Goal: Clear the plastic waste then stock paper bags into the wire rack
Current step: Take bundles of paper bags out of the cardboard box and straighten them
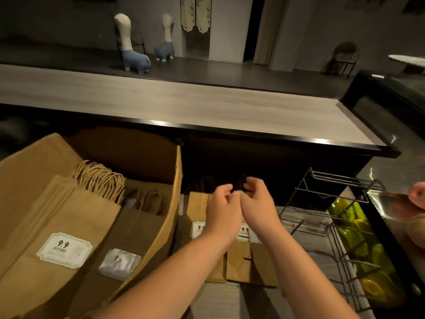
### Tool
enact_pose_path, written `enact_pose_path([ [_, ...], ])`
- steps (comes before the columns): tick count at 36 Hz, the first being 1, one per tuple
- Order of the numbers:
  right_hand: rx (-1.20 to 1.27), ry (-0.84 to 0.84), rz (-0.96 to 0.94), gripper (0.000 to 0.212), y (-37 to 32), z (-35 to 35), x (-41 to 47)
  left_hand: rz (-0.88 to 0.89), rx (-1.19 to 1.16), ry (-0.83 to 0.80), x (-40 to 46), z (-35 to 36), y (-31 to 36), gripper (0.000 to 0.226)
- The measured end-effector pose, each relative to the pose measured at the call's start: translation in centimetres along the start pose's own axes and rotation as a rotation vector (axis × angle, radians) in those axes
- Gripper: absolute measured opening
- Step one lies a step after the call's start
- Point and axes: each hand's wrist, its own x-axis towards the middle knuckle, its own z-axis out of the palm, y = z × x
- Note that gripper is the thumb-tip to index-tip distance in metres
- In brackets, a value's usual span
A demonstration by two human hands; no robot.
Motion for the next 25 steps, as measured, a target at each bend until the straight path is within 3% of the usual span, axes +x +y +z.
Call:
enact_pose_path([
  [6, 0.167, -0.093, -0.196, 0.033, -7.4, 2.4, -1.9, 0.074, -0.194, 0.013, -1.1, -6.9, 5.7, 0.031],
  [12, 0.104, -0.289, -0.256, 0.029, -11.7, 7.4, -3.5, -0.020, -0.204, -0.066, -0.7, -16.0, 6.4, 0.024],
  [18, -0.340, -0.461, -0.369, 0.036, -13.9, 14.9, -3.0, -0.289, -0.082, -0.159, 1.8, -25.2, 1.9, 0.017],
  [25, -1.064, -0.902, -0.456, 0.029, -13.4, 25.2, -3.1, -0.675, 0.264, -0.262, 3.5, -31.3, -4.3, 0.016],
])
